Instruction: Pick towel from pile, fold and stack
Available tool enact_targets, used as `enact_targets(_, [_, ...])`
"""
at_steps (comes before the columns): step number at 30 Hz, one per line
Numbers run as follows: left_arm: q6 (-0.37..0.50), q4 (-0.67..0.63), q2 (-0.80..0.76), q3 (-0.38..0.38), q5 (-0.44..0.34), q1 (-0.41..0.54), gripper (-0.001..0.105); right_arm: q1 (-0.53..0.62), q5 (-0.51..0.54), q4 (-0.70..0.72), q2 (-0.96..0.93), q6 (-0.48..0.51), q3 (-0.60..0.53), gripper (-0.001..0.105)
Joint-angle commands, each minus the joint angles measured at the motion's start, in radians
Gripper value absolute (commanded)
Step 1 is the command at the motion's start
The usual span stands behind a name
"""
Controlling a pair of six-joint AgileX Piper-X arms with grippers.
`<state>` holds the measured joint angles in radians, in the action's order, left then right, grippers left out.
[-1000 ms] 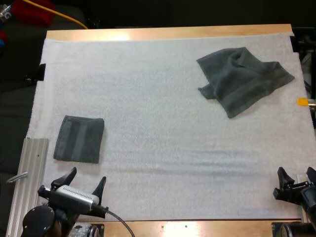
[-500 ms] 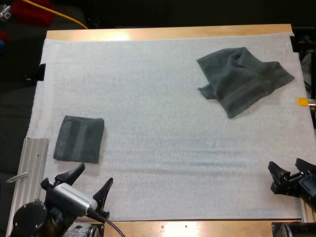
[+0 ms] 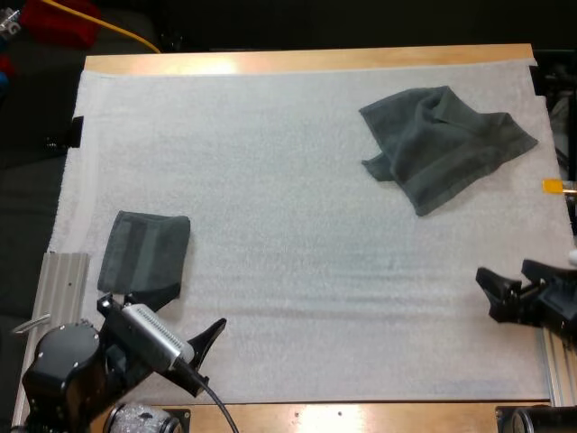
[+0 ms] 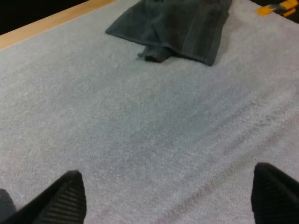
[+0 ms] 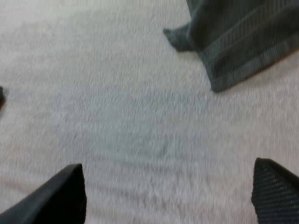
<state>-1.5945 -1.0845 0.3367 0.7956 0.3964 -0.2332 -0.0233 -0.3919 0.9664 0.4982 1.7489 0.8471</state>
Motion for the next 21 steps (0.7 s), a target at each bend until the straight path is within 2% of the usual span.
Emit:
enact_targets(1, [0.006, 0.018, 0.012, 0.012, 0.011, -0.007, 0.070, 0.000, 0.004, -0.030, 0.021, 0.001, 0.020, 0.071])
enact_targets(8, [0.006, 0.052, 0.044, 0.025, 0.021, -0.016, 0.070, -0.004, 0.049, -0.087, 0.177, -0.058, 0.074, 0.071])
enact_targets(14, [0.006, 0.052, 0.050, 0.025, 0.022, -0.016, 0.070, -0.057, 0.122, -0.149, 0.334, -0.118, 0.127, 0.071])
enact_targets(21, [0.006, 0.052, 0.050, 0.025, 0.026, -0.016, 0.070, -0.132, 0.238, -0.265, 0.516, -0.250, 0.162, 0.071])
